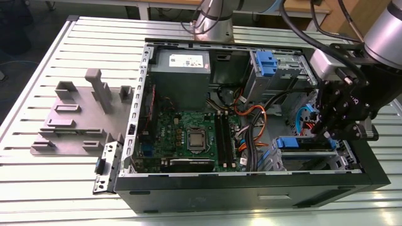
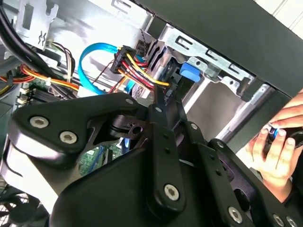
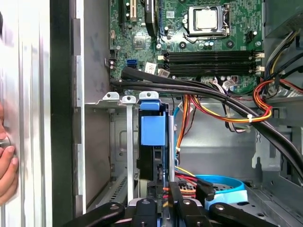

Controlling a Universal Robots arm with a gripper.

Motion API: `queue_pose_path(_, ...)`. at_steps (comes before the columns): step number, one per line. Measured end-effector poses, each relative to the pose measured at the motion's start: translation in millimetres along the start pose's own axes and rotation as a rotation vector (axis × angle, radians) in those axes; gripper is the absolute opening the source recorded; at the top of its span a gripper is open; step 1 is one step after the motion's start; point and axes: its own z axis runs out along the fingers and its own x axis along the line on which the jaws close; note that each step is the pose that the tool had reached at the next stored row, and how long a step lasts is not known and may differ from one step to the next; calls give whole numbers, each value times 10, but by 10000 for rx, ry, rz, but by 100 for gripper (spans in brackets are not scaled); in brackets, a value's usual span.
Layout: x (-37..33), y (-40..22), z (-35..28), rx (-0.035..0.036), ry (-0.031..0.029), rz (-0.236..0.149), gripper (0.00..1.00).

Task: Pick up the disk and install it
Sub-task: 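Insert the first disk wire, then insert the second disk wire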

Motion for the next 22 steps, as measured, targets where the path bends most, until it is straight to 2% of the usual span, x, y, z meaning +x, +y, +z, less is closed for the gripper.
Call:
queue_pose_path(3, 4, 0, -48, 0, -9, 0, 24)
queue_pose_path(7, 4, 0, -52, -1, -13, 0, 23)
queue_pose_path(8, 4, 0, -53, 0, -11, 0, 16)
queue_pose_path(9, 4, 0, -54, -1, -10, 0, 16)
queue_pose_path(10, 4, 0, -54, 0, -10, 0, 11)
queue_pose_path(22, 4, 0, -58, -1, -11, -1, 11)
